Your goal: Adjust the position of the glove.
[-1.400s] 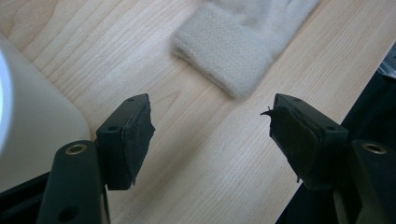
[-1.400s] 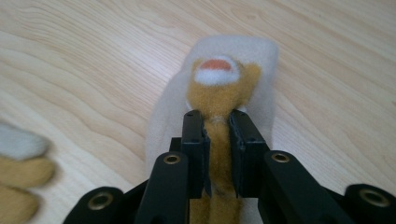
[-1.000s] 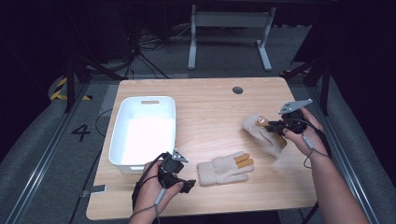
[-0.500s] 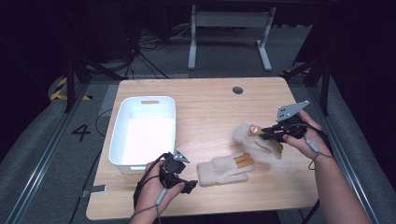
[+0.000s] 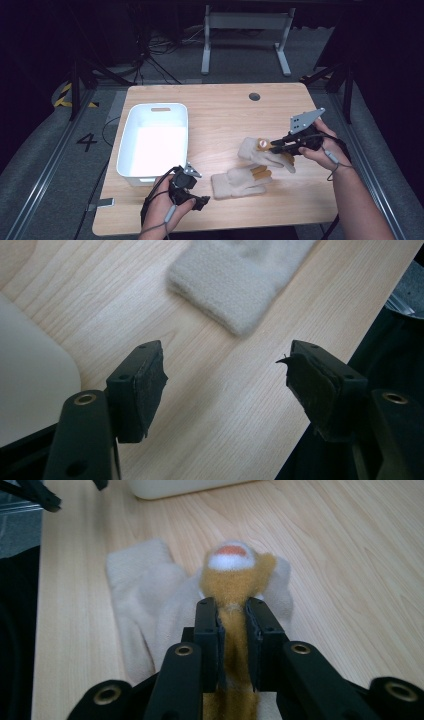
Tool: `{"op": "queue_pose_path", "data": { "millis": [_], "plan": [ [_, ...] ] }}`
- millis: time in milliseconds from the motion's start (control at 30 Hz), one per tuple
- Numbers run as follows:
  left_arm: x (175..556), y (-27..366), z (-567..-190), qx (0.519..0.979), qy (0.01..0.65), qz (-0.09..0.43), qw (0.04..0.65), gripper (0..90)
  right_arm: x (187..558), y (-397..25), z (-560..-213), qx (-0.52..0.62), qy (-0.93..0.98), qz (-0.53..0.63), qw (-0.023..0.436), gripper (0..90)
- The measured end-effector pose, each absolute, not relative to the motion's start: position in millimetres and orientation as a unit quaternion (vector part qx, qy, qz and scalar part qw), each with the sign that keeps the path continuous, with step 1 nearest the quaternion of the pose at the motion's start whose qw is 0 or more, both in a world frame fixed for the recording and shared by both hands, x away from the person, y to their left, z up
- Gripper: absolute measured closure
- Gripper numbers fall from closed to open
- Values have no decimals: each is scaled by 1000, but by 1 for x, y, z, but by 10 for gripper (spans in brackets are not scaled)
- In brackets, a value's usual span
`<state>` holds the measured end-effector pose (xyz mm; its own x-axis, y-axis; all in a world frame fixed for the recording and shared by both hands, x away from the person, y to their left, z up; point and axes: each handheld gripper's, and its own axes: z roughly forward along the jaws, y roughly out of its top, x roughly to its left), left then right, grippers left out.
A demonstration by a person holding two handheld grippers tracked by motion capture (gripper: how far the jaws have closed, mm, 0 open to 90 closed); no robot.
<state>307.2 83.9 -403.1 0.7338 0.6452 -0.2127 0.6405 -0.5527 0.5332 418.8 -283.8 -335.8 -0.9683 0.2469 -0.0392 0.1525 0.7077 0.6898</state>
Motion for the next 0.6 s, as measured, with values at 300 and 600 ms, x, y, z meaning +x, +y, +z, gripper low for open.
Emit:
{"op": "queue_pose_path", "data": {
  "millis": [300,600],
  "plan": [
    [305,88,-404,877,379,7,296,330,412,-262,-334,58,922,382,29,784],
    [306,86,-404,876,381,5,295,326,404,-246,-338,20,923,385,2,781]
  ]
}}
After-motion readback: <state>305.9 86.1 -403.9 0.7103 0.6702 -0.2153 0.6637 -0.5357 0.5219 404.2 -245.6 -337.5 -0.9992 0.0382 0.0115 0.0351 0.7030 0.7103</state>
